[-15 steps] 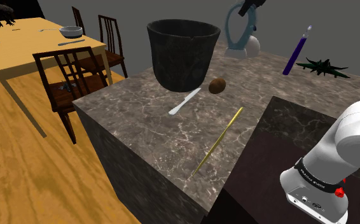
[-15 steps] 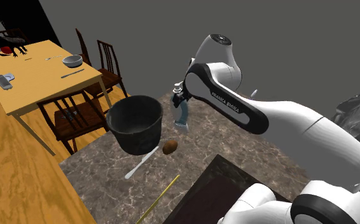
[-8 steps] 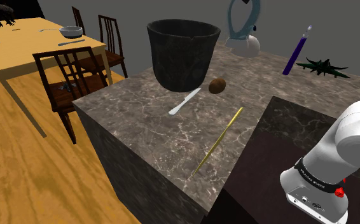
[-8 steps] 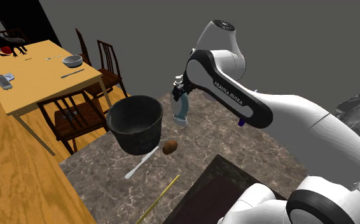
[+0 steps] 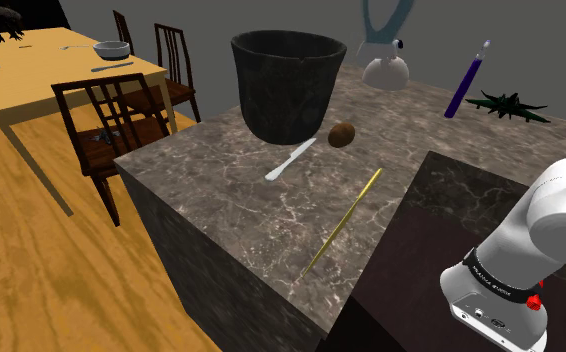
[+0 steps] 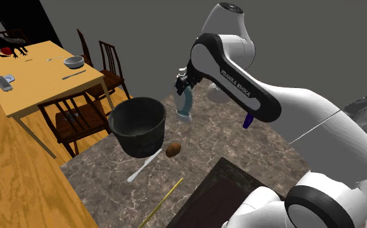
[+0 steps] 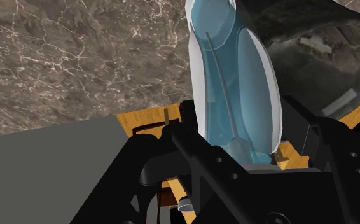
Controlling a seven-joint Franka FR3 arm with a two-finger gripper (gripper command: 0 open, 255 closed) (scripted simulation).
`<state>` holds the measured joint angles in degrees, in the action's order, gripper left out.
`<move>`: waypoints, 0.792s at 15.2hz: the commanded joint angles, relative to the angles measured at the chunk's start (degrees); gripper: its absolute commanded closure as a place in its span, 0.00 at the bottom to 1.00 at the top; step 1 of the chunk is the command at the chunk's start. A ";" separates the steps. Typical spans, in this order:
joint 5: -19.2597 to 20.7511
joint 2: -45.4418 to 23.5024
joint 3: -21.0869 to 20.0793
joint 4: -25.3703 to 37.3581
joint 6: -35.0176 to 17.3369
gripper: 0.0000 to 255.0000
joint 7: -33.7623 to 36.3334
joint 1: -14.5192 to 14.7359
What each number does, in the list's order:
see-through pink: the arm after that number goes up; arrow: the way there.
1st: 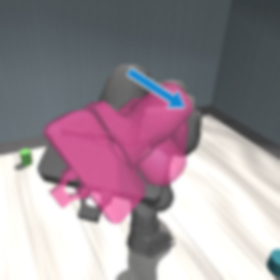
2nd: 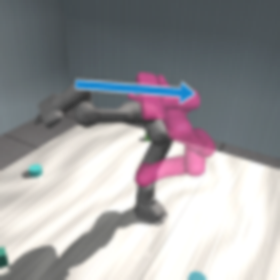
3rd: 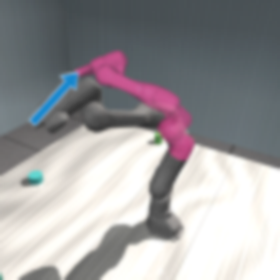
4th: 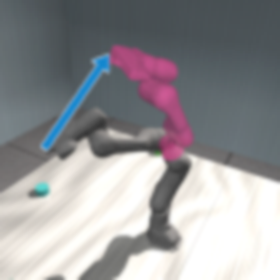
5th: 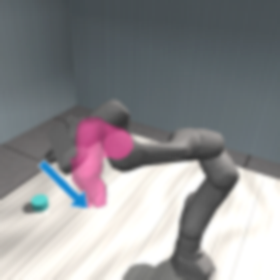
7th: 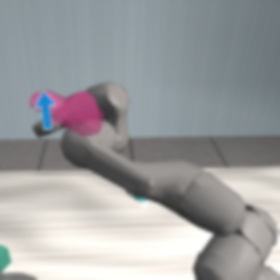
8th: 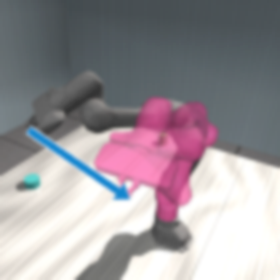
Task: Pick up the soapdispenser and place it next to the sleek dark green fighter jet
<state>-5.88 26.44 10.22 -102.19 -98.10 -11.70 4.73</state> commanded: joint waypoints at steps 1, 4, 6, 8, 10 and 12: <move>-0.10 -0.93 0.01 2.56 1.61 1.00 0.24 0.12; -0.27 -2.36 0.18 6.37 4.00 1.00 0.44 0.27; -0.41 -3.39 0.32 9.03 5.63 1.00 0.56 0.37; -0.57 -4.50 0.48 11.81 7.31 1.00 0.67 0.47; -0.75 -5.69 0.67 14.70 9.03 1.00 0.78 0.57; -0.98 -6.97 0.88 17.75 10.81 1.00 0.87 0.67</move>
<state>-6.73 20.17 10.96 -86.06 -88.20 -10.84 5.35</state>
